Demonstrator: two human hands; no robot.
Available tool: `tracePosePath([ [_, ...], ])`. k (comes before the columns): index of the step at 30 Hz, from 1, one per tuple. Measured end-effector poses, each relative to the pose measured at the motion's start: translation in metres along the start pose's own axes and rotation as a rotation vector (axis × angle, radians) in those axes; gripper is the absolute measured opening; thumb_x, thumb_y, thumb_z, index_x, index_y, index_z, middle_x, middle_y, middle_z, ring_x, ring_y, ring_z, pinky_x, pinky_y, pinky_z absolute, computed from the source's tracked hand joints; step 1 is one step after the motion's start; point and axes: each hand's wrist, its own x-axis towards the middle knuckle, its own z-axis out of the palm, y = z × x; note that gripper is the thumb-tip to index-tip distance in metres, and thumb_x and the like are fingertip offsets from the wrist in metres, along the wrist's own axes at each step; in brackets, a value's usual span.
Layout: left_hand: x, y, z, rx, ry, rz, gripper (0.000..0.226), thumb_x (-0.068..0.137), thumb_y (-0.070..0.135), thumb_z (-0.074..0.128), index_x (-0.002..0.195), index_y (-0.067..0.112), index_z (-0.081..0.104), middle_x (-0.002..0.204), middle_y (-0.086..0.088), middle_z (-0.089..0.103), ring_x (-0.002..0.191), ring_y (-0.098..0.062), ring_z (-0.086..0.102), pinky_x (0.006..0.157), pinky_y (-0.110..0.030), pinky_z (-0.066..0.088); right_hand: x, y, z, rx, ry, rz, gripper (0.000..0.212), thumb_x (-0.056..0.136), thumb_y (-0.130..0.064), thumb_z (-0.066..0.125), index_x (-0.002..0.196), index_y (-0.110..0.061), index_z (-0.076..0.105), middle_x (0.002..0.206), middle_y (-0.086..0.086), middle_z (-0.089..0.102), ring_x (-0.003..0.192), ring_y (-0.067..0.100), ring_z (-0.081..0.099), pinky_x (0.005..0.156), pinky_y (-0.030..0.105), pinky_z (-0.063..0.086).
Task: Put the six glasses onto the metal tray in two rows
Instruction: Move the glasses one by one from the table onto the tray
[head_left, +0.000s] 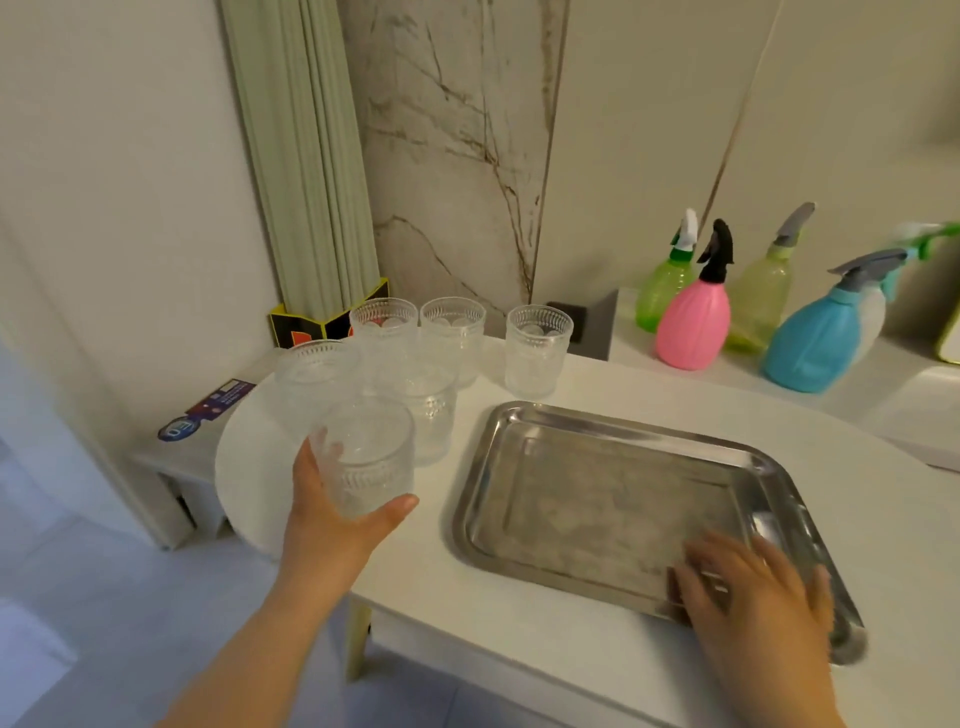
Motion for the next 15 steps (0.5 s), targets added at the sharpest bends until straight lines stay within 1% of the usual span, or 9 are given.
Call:
tracePosePath([
  [1,0.001,-0.001,0.002,0.013,0.019,-0.012,0.098,0.053,0.017,0.082,0.132,0.019,0.022,0.135,-0.009,0.044,0.123,-0.026,0.042,0.098,-0.039,0.036,0.002,0.006,-0.002,0.005,0.038,0.039,0.021,0.07,-0.009,0.073,0.09,-0.013,0.07,0.115,0.012,0.066,0.12,0.036,0.046,0.105,0.04,0.007],
  [2,0.002,-0.001,0.004,0.023,0.04,-0.018,0.095,0.054,0.018,0.081,0.13,0.018,0.025,0.132,-0.008,0.047,0.119,-0.026,0.045,0.094,-0.036,0.037,0.004,0.01,-0.004,0.016,0.092,0.068,0.021,0.069,-0.007,0.073,0.089,-0.012,0.07,0.116,0.013,0.065,0.12,0.037,0.046,0.104,0.04,0.008],
  [4,0.003,0.0,0.005,0.033,0.077,-0.021,0.089,0.055,0.018,0.081,0.127,0.016,0.028,0.128,-0.008,0.051,0.115,-0.026,0.047,0.089,-0.031,0.034,0.008,0.018,-0.007,0.033,0.154,0.098,0.026,0.069,-0.003,0.072,0.093,-0.007,0.068,0.12,0.018,0.062,0.121,0.04,0.045,0.105,0.047,0.012],
  [6,0.0,0.003,0.005,0.044,0.092,-0.016,0.087,0.055,0.017,0.081,0.126,0.015,0.03,0.127,-0.009,0.052,0.115,-0.028,0.048,0.089,-0.032,0.034,0.011,0.028,-0.01,0.033,0.11,0.123,0.03,0.071,-0.001,0.068,0.101,-0.001,0.064,0.125,0.023,0.056,0.122,0.042,0.042,0.104,0.053,0.02],
  [7,-0.002,0.006,0.004,0.049,0.096,-0.012,0.087,0.055,0.016,0.081,0.125,0.014,0.031,0.127,-0.01,0.052,0.115,-0.028,0.048,0.089,-0.034,0.035,0.013,0.032,-0.012,0.033,0.078,0.126,0.03,0.073,0.0,0.066,0.103,0.001,0.062,0.126,0.025,0.055,0.122,0.043,0.041,0.104,0.054,0.025],
  [9,-0.008,0.013,0.001,0.042,0.102,0.007,0.086,0.054,0.014,0.081,0.125,0.014,0.032,0.127,-0.011,0.052,0.114,-0.029,0.049,0.091,-0.037,0.037,0.014,0.038,-0.014,0.059,0.05,0.12,0.029,0.076,0.0,0.062,0.105,0.002,0.061,0.126,0.026,0.054,0.121,0.043,0.042,0.103,0.053,0.03],
  [11,-0.012,0.024,-0.001,0.011,0.117,0.052,0.085,0.054,0.012,0.081,0.124,0.015,0.034,0.125,-0.01,0.052,0.111,-0.025,0.05,0.09,-0.035,0.038,0.013,0.039,-0.014,0.108,0.069,0.11,0.027,0.076,0.002,0.06,0.103,0.003,0.062,0.124,0.025,0.055,0.119,0.043,0.044,0.101,0.05,0.032],
  [13,-0.016,0.037,0.003,-0.007,0.103,0.096,0.083,0.053,0.01,0.081,0.123,0.016,0.036,0.119,-0.003,0.054,0.103,-0.016,0.05,0.086,-0.026,0.037,0.012,0.039,-0.014,0.189,0.111,0.109,0.024,0.077,0.005,0.059,0.1,0.003,0.063,0.123,0.024,0.057,0.116,0.041,0.047,0.098,0.046,0.035],
  [15,-0.019,0.052,0.014,-0.033,0.027,0.132,0.079,0.053,0.008,0.08,0.118,0.021,0.038,0.106,0.011,0.054,0.09,0.001,0.051,0.075,-0.008,0.037,0.012,0.04,-0.017,0.314,0.142,0.146,0.024,0.079,0.004,0.056,0.102,0.0,0.063,0.123,0.02,0.058,0.114,0.037,0.05,0.094,0.041,0.037],
])
